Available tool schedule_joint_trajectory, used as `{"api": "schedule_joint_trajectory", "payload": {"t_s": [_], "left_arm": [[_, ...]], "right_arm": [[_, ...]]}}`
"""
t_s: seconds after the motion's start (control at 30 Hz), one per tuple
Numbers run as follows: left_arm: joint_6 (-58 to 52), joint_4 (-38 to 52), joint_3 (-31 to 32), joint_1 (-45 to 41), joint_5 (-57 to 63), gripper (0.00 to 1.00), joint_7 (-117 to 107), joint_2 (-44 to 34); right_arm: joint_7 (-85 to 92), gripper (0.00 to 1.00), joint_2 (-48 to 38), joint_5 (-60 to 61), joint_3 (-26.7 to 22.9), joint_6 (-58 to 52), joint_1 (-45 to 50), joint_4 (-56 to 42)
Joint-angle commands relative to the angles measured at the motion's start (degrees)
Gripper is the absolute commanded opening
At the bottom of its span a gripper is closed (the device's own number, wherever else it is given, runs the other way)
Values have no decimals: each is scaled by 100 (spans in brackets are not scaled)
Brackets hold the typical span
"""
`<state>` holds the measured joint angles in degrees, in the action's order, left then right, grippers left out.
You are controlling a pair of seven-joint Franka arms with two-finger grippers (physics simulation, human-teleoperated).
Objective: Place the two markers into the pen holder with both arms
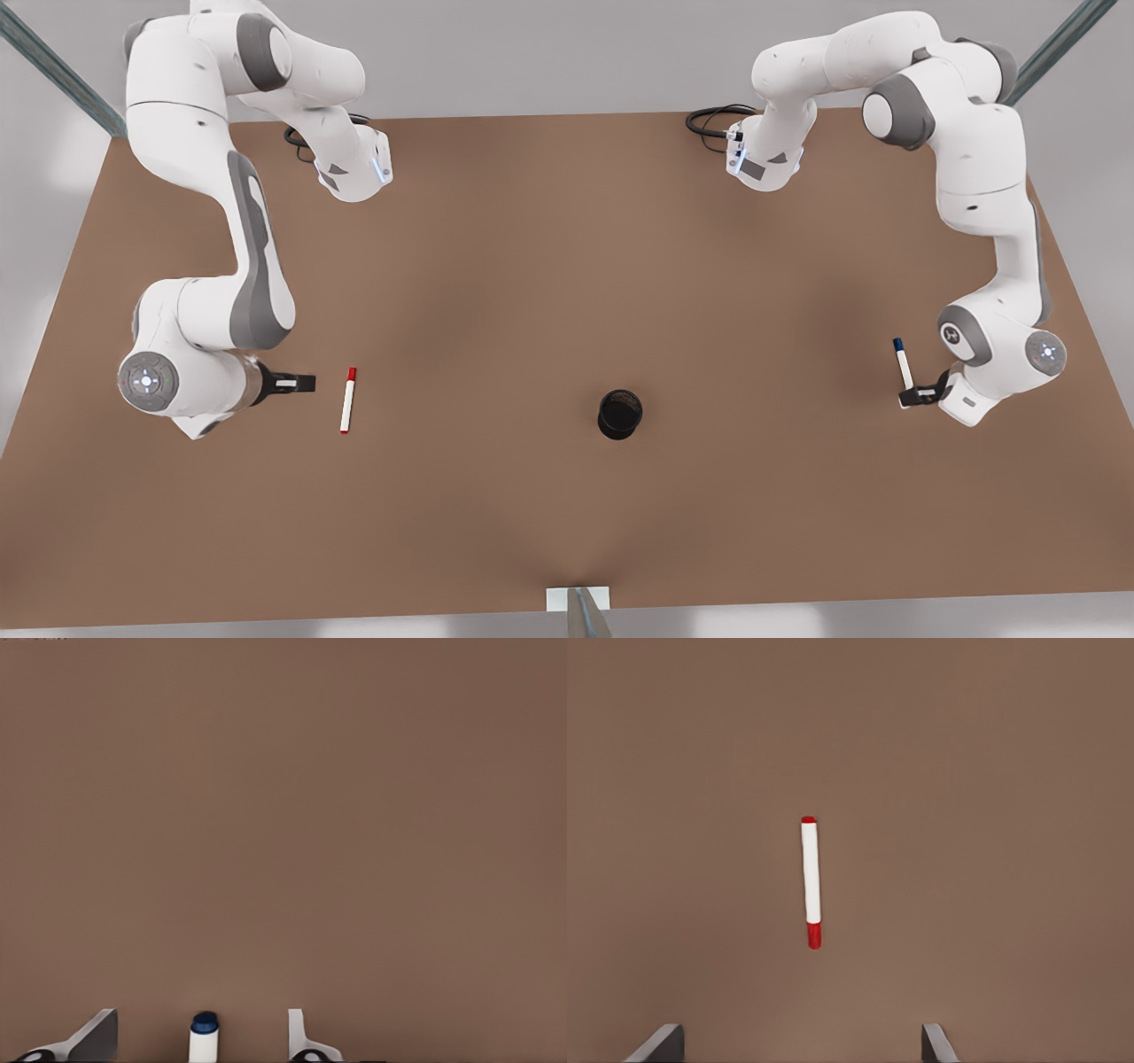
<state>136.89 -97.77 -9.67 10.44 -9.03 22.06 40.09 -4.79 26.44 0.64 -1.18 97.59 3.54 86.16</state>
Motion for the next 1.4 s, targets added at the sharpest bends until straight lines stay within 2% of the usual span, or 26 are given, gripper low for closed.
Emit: {"api": "schedule_joint_trajectory", "payload": {"t_s": [0.0,0.03,0.07,0.1,0.2,0.23,0.3,0.47,0.57,0.63,0.73,0.87,1.13,1.37], "left_arm": [[206,3,0,2,-12,88,1248,16],[206,-5,0,2,-12,75,1248,25],[206,-5,0,28,-12,68,1379,34],[198,-5,0,28,-20,68,1476,60],[189,-49,0,28,-108,67,1485,104],[189,-49,0,28,-108,64,1476,113],[189,-49,0,28,-108,58,1485,113],[180,-67,0,28,-108,44,1485,122],[180,-67,0,28,-108,44,1485,157],[180,-67,0,28,-108,43,1485,165],[180,-67,0,28,-108,32,1476,165],[171,-67,0,28,-249,22,1441,165],[101,-32,35,-7,-346,21,1002,78],[-444,162,53,-192,-258,21,571,-116]], "right_arm": [[-162,100,116,41,4,1051,-29,50],[-198,99,309,304,4,1069,-38,50],[-206,98,371,305,-14,1042,41,32],[-206,99,424,305,-14,1077,59,41],[-602,98,406,296,-49,2106,243,665],[-602,99,415,296,-84,2246,234,770],[-558,92,555,296,-146,2334,252,744],[-444,89,828,401,-155,3064,190,806],[-31,82,1144,560,-190,3231,252,788],[145,82,1232,569,-181,3354,234,806],[207,81,1311,604,-190,3495,270,797],[461,79,1496,569,-198,3653,261,727],[602,73,1654,569,-190,3697,261,648],[602,69,1619,595,-137,3714,217,885]]}}
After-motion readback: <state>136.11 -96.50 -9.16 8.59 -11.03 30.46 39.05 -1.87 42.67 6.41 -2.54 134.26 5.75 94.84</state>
